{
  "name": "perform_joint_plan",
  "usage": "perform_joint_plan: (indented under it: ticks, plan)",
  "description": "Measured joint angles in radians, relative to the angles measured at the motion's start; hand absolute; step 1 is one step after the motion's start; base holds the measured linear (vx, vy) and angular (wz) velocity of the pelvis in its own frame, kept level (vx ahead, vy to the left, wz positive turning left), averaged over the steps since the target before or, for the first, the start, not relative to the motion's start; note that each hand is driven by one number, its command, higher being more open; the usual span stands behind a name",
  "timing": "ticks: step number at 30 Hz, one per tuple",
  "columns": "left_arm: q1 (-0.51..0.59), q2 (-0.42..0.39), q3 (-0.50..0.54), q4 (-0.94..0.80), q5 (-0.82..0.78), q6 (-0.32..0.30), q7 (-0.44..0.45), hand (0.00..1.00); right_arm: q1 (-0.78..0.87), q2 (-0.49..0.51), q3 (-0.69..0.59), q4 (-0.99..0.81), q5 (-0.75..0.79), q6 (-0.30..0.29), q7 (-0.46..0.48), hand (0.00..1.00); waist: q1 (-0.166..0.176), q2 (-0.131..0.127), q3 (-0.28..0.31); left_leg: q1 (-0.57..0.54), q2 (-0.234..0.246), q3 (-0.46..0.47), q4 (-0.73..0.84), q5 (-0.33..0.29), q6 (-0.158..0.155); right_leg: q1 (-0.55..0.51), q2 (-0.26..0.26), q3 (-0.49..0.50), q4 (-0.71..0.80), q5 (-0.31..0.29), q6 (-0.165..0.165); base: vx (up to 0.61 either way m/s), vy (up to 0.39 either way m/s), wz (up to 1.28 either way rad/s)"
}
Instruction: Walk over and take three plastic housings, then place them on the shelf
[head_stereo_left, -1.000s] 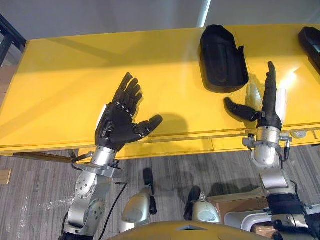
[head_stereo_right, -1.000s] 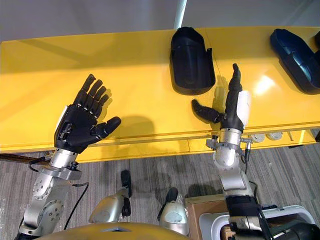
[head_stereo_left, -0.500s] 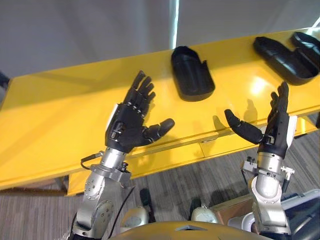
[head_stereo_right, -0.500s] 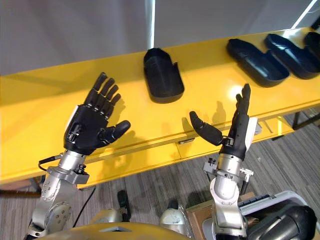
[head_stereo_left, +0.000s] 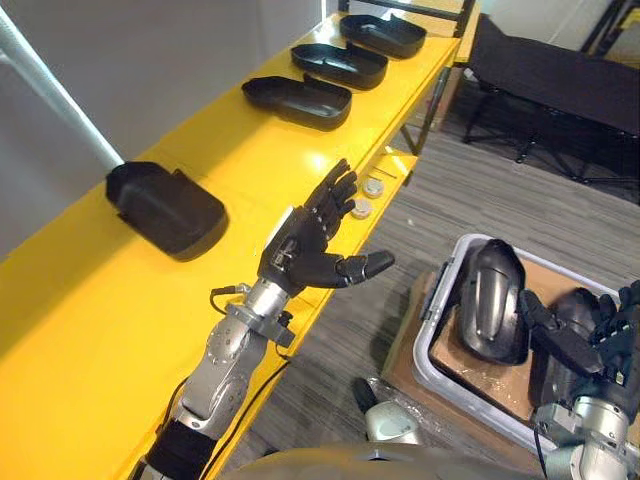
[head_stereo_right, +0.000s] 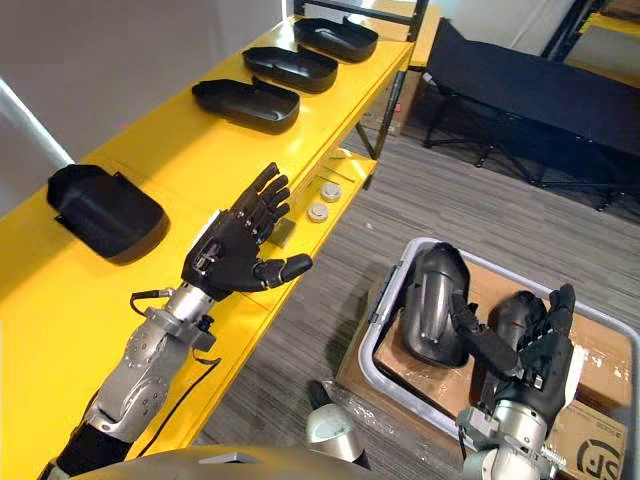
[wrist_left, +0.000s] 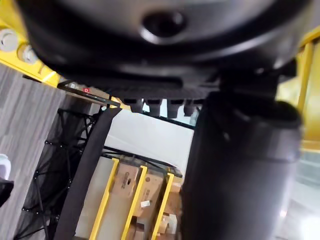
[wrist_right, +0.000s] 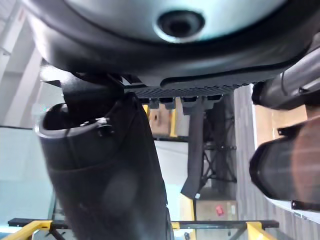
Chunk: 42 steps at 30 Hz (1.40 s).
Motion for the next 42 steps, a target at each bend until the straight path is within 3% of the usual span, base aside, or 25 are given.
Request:
perform_joint_plan:
  ticks: [2, 3, 5, 6, 9, 12, 16, 18, 21, 22, 23, 24, 25, 26, 27, 28, 31, 33, 35, 37, 38, 39, 40, 42]
  plan:
    - [-0.008, -0.006, -0.006, 0.000, 0.003, 0.000, 0.011, 1.00, -0.024, -0.002, 0.011, 0.002, 0.002, -0.019, 0.044, 1.00, 0.004, 0.002, 0.001, -0.025, 0.013, -0.010, 0.046, -0.014, 0.001, -0.009, 0.006, -0.003, 0.001, 0.000, 0.000, -0.05, -0.093, 0.04]
    - [-0.007, -0.013, -0.008, 0.000, 0.024, 0.000, 0.024, 1.00, -0.050, -0.007, 0.022, 0.002, 0.003, -0.030, 0.068, 1.00, 0.013, 0.004, 0.002, -0.060, 0.031, -0.061, 0.121, -0.046, 0.013, -0.015, 0.007, -0.003, 0.001, 0.000, -0.001, -0.06, -0.106, -0.07]
    - [-0.001, -0.015, -0.010, 0.000, 0.034, 0.000, 0.050, 1.00, -0.125, -0.045, 0.051, 0.009, 0.003, -0.032, 0.092, 1.00, 0.054, 0.021, 0.004, -0.114, 0.050, -0.249, 0.223, -0.105, 0.047, -0.025, 0.013, 0.024, 0.000, 0.008, -0.011, -0.07, -0.077, -0.32]
    - [0.003, -0.015, -0.009, 0.000, 0.035, 0.000, 0.065, 1.00, -0.190, -0.091, 0.084, 0.035, 0.002, -0.033, 0.101, 1.00, 0.076, 0.039, 0.008, -0.143, 0.055, -0.361, 0.277, -0.145, 0.043, -0.028, 0.020, 0.041, -0.004, 0.013, -0.016, -0.06, -0.009, -0.37]
    - [0.066, -0.019, -0.004, -0.025, 0.035, 0.000, 0.070, 1.00, -0.324, -0.153, 0.160, 0.108, -0.005, -0.022, 0.106, 1.00, 0.126, 0.066, 0.017, -0.178, 0.044, -0.530, 0.344, -0.201, 0.026, -0.028, 0.021, 0.061, -0.014, 0.020, -0.006, -0.09, 0.071, -0.23]
    - [0.151, -0.027, 0.002, -0.059, 0.035, -0.001, 0.064, 1.00, -0.335, -0.152, 0.199, 0.111, -0.005, 0.003, 0.106, 1.00, 0.176, 0.075, 0.021, -0.181, 0.015, -0.582, 0.334, -0.241, 0.009, -0.027, -0.001, 0.051, -0.026, 0.019, -0.006, -0.10, 0.134, 0.09]
    - [0.156, -0.033, -0.007, -0.060, 0.035, -0.017, 0.050, 1.00, -0.283, -0.121, 0.233, 0.141, -0.004, 0.018, 0.082, 1.00, 0.173, 0.074, 0.024, -0.215, -0.036, -0.628, 0.346, -0.226, 0.020, -0.058, -0.045, 0.023, 0.039, 0.003, 0.016, 0.00, 0.121, 0.31]
    - [0.146, -0.031, -0.021, -0.060, 0.035, -0.018, 0.041, 1.00, -0.254, -0.076, 0.245, 0.184, -0.004, 0.023, 0.063, 1.00, 0.171, 0.060, 0.034, -0.220, -0.044, -0.655, 0.392, -0.246, 0.026, -0.076, -0.046, 0.031, 0.098, -0.011, 0.024, 0.01, 0.103, -0.20]
    - [0.131, -0.029, -0.022, -0.061, 0.034, -0.018, 0.025, 1.00, -0.187, -0.025, 0.248, 0.183, -0.004, 0.022, 0.069, 1.00, 0.159, 0.022, 0.088, -0.174, -0.049, -0.613, 0.446, -0.296, 0.046, -0.059, -0.047, 0.062, 0.137, -0.006, 0.033, -0.08, 0.178, -0.57]
    - [0.131, -0.024, -0.021, -0.061, 0.035, -0.017, 0.025, 1.00, -0.171, -0.010, 0.250, 0.175, -0.001, 0.017, 0.075, 1.00, 0.160, -0.004, 0.104, -0.160, -0.060, -0.578, 0.463, -0.308, 0.064, -0.067, -0.058, 0.054, 0.150, 0.007, 0.051, -0.17, 0.141, -0.86]
    - [0.130, -0.020, -0.019, -0.060, 0.035, -0.013, 0.028, 1.00, -0.169, -0.006, 0.256, 0.168, 0.009, 0.014, 0.084, 1.00, 0.157, -0.014, 0.113, -0.159, -0.062, -0.548, 0.466, -0.311, 0.076, -0.082, -0.062, 0.041, 0.149, 0.040, 0.057, -0.27, 0.096, -0.97]
    - [0.129, -0.028, -0.013, -0.059, 0.035, -0.003, 0.027, 1.00, -0.176, -0.005, 0.267, 0.163, 0.020, 0.006, 0.093, 1.00, 0.158, -0.003, 0.118, -0.162, -0.043, -0.501, 0.458, -0.306, 0.091, -0.088, -0.064, 0.007, 0.122, 0.080, 0.057, -0.31, 0.076, -1.05]
    - [0.127, -0.033, 0.000, -0.055, 0.035, 0.006, 0.025, 1.00, -0.187, -0.008, 0.292, 0.149, 0.037, -0.003, 0.095, 1.00, 0.165, -0.002, 0.120, -0.164, -0.041, -0.454, 0.446, -0.292, 0.106, -0.131, -0.078, -0.095, 0.247, 0.006, -0.021, -0.31, 0.071, -0.95]
    - [0.127, -0.034, 0.006, -0.055, 0.035, 0.007, 0.025, 1.00, -0.200, -0.011, 0.306, 0.149, 0.036, -0.011, 0.094, 1.00, 0.170, -0.002, 0.118, -0.166, -0.039, -0.433, 0.434, -0.281, 0.113, -0.153, -0.089, -0.140, 0.321, -0.042, -0.049, -0.25, 0.082, -0.96]
    - [0.127, -0.034, 0.023, -0.054, 0.034, 0.007, 0.018, 1.00, -0.241, -0.019, 0.335, 0.155, 0.032, -0.020, 0.089, 1.00, 0.179, 0.013, 0.119, -0.177, -0.029, -0.400, 0.411, -0.255, 0.120, -0.182, -0.118, -0.213, 0.458, -0.114, -0.108, -0.19, 0.054, -0.79]
    - [0.127, -0.041, 0.043, -0.048, 0.034, 0.007, 0.001, 1.00, -0.296, -0.024, 0.376, 0.191, 0.026, -0.041, 0.078, 1.00, 0.194, 0.038, 0.120, -0.187, -0.005, -0.381, 0.395, -0.229, 0.118, -0.180, -0.158, -0.269, 0.565, -0.149, -0.133, -0.17, 0.031, -0.75]
    - [0.127, -0.057, 0.053, -0.029, 0.034, 0.001, -0.026, 1.00, -0.385, -0.023, 0.452, 0.302, -0.015, -0.062, 0.029, 1.00, 0.230, 0.049, 0.115, -0.220, 0.041, -0.356, 0.377, -0.181, 0.103, -0.125, -0.271, -0.303, 0.673, -0.164, -0.142, -0.16, -0.137, -0.44]
    - [0.139, -0.058, 0.055, -0.002, 0.021, -0.002, -0.044, 1.00, -0.417, -0.003, 0.496, 0.336, -0.058, -0.062, -0.012, 1.00, 0.263, 0.044, 0.109, -0.266, 0.087, -0.342, 0.377, -0.133, 0.068, -0.058, -0.368, -0.274, 0.659, -0.155, -0.128, -0.15, -0.324, -0.45]
    - [0.156, -0.056, 0.054, 0.024, -0.006, -0.002, -0.042, 1.00, -0.423, 0.008, 0.514, 0.335, -0.098, -0.061, -0.023, 1.00, 0.263, 0.029, 0.101, -0.297, 0.129, -0.322, 0.394, -0.096, 0.034, -0.032, -0.402, -0.237, 0.569, -0.136, -0.101, -0.17, -0.496, -0.63]
    - [0.154, -0.049, 0.055, 0.052, -0.014, 0.002, -0.029, 1.00, -0.408, 0.011, 0.520, 0.333, -0.123, -0.046, -0.023, 1.00, 0.252, -0.006, 0.084, -0.320, 0.172, -0.316, 0.410, -0.054, -0.016, 0.026, -0.385, -0.239, 0.376, -0.067, 0.009, -0.17, -0.604, -0.56]
    - [0.152, -0.057, 0.051, 0.070, -0.015, 0.006, -0.012, 1.00, -0.397, 0.000, 0.507, 0.333, -0.121, -0.022, -0.019, 1.00, 0.246, -0.009, 0.074, -0.319, 0.205, -0.330, 0.387, -0.014, -0.045, 0.055, -0.359, -0.284, 0.343, -0.175, 0.153, -0.15, -0.553, -0.33]
    - [0.155, -0.079, 0.035, 0.074, -0.017, 0.018, 0.001, 1.00, -0.372, -0.013, 0.492, 0.333, -0.115, -0.008, -0.015, 1.00, 0.233, 0.007, 0.064, -0.318, 0.228, -0.361, 0.345, 0.027, -0.045, 0.060, -0.324, -0.318, 0.334, -0.239, 0.151, -0.19, -0.682, -0.25]
    - [0.157, -0.107, 0.001, 0.074, -0.025, 0.042, 0.007, 1.00, -0.343, -0.041, 0.444, 0.334, -0.116, 0.002, -0.011, 1.00, 0.218, 0.032, 0.054, -0.317, 0.258, -0.407, 0.289, 0.079, -0.021, 0.059, -0.277, -0.354, 0.334, -0.285, 0.148, -0.14, -0.493, -0.05]
    - [0.167, -0.131, -0.051, 0.071, -0.058, 0.069, -0.009, 1.00, -0.274, -0.083, 0.366, 0.336, -0.116, 0.021, -0.011, 1.00, 0.191, 0.066, 0.035, -0.308, 0.278, -0.454, 0.264, 0.134, 0.032, 0.066, -0.227, -0.372, 0.346, -0.306, 0.123, -0.08, -0.473, -0.02]
